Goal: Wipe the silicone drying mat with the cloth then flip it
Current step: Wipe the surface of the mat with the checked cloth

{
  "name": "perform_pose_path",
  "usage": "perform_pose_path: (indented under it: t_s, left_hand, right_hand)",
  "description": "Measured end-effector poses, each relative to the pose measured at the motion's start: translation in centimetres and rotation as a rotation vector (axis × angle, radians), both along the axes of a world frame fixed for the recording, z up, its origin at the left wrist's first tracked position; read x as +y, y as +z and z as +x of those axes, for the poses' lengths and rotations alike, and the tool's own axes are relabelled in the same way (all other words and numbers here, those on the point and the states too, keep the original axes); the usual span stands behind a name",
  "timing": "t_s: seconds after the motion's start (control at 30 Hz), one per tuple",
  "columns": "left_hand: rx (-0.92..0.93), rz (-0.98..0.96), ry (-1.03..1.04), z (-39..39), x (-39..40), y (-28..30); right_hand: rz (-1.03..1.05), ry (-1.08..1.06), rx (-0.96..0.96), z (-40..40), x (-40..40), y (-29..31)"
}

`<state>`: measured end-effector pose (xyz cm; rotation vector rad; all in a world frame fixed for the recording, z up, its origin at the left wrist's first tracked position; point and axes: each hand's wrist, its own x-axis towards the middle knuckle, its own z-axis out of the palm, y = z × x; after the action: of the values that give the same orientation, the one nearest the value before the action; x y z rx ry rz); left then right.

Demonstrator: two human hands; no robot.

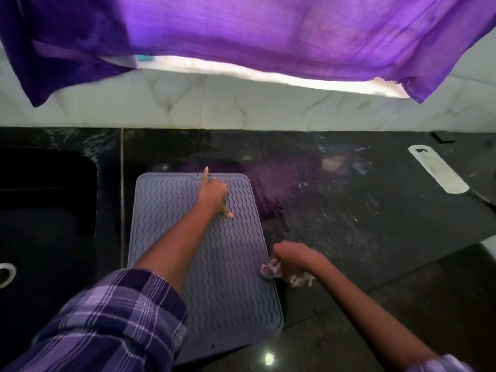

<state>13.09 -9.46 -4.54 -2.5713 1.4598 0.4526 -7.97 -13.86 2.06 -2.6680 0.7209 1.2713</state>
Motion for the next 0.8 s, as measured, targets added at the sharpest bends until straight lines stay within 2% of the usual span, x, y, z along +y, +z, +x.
perform_pose_path:
  t_s: [0.07,0.13,0.2,0.27,0.4,0.5,0.8]
  left_hand:
    - [0.02,-0.017,0.047,0.2,0.4,-0.2]
    - [0.046,-0.012,0.054,0.5,0.6,-0.3]
    - [0.071,0.001,0.055,1.0,0.6,-0.2]
    - [0.077,0.017,0.044,1.5,0.6,-0.1]
    - [0.061,0.007,0.028,1.9,0.7,-0.8]
    - [0.055,0.034,0.03,1.7,0.5,-0.9]
    - [0.051,0.066,0.037,1.2,0.7,-0.5]
  right_hand:
    - [-0.073,-0.035,-0.134,2.8,-2.1,1.1]
    - [-0.161,-0.063,-0.363,6.6,-4.2,1.1]
    - [-0.229,-0.001,-0.518,10.6,-5.5,0.1]
    - [-0.278,0.103,-0.565,13.9,-5.9,-2.0]
    - [-0.362,0.139,-0.544,15.8,-5.0,-6.7]
    - [-0.345,0.165,-0.543,14.2,-4.9,-7.1]
    - [-0.14,0.146,-0.341,1.7,2.0,-5.2]
